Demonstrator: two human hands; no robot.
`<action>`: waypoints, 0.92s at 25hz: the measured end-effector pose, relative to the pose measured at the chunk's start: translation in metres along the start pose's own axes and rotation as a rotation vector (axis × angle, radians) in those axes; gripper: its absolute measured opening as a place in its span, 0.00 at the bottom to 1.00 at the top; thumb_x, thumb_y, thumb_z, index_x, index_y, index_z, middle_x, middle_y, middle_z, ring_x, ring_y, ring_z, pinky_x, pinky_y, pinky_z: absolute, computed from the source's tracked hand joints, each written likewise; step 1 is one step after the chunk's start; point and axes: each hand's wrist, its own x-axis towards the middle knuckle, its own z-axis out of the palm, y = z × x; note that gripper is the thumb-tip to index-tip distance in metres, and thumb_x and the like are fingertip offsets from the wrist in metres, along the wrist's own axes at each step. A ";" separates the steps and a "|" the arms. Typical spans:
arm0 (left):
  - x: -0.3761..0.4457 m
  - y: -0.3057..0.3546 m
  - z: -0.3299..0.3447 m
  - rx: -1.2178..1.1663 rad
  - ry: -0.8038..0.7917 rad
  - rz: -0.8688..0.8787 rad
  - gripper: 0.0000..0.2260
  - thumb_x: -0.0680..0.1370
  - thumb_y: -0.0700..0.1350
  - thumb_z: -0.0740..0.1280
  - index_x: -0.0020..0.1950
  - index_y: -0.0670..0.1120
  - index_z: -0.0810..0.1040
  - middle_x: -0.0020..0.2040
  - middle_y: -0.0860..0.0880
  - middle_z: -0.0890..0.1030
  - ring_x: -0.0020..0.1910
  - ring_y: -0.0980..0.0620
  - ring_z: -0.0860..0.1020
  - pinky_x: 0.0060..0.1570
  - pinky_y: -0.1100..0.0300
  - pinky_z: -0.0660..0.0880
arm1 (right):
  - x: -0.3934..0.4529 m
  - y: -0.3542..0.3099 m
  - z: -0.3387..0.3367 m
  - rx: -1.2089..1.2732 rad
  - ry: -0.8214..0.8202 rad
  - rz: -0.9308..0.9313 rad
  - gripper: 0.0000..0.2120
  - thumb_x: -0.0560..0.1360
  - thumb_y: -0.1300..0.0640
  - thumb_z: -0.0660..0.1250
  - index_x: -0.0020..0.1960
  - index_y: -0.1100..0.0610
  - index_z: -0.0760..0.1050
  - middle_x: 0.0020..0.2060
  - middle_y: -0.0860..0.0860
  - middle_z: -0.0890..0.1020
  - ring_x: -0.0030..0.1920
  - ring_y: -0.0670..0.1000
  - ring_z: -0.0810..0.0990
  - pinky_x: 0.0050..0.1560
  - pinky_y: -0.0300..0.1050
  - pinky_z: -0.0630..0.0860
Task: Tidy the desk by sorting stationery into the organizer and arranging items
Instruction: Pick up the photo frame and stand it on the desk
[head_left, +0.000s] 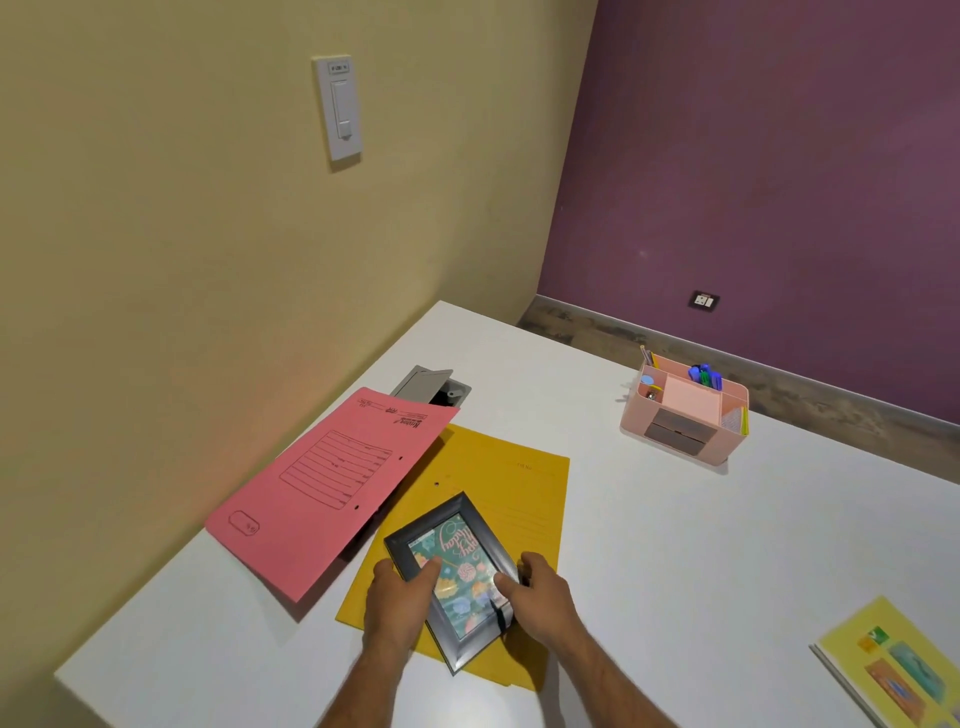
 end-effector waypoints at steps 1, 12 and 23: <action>0.004 -0.002 0.003 -0.028 -0.009 -0.043 0.37 0.70 0.61 0.72 0.70 0.41 0.65 0.59 0.41 0.78 0.54 0.40 0.78 0.51 0.45 0.80 | 0.000 0.001 -0.002 0.041 -0.013 0.022 0.26 0.78 0.49 0.66 0.70 0.59 0.65 0.64 0.55 0.75 0.55 0.52 0.75 0.51 0.42 0.73; -0.008 0.015 0.013 -0.186 -0.109 -0.105 0.12 0.72 0.46 0.75 0.46 0.37 0.82 0.37 0.42 0.86 0.36 0.43 0.85 0.41 0.43 0.83 | -0.014 0.028 -0.016 0.731 0.070 0.155 0.14 0.74 0.66 0.70 0.59 0.57 0.75 0.55 0.56 0.82 0.49 0.54 0.84 0.44 0.51 0.84; -0.048 0.082 0.062 -0.279 -0.251 0.040 0.11 0.77 0.47 0.71 0.46 0.39 0.83 0.28 0.46 0.72 0.25 0.51 0.67 0.24 0.60 0.65 | -0.046 0.047 -0.104 0.691 0.276 -0.235 0.17 0.65 0.70 0.77 0.51 0.55 0.84 0.45 0.52 0.87 0.47 0.51 0.84 0.45 0.40 0.80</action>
